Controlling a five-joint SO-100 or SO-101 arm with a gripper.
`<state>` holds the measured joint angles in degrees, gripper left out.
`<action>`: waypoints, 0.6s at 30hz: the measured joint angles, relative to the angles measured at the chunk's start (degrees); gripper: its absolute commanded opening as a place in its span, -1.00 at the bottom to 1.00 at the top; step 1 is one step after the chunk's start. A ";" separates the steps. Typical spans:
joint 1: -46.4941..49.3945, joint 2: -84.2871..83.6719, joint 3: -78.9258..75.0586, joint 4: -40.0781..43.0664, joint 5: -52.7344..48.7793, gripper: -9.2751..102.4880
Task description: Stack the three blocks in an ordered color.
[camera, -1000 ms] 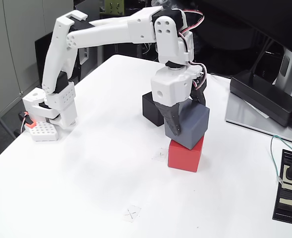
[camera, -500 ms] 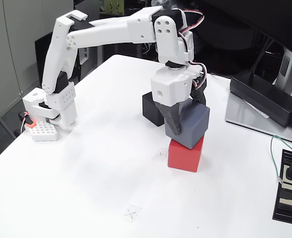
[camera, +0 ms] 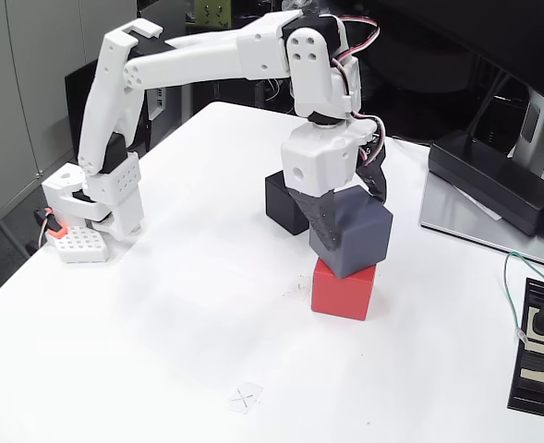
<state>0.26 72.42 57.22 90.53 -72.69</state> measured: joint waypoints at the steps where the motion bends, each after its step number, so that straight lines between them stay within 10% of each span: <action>1: 0.00 0.00 0.00 0.00 0.00 -0.22; 18: 2.11 19.34 2.46 0.00 0.00 -0.22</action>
<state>2.37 91.76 59.68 90.53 -72.69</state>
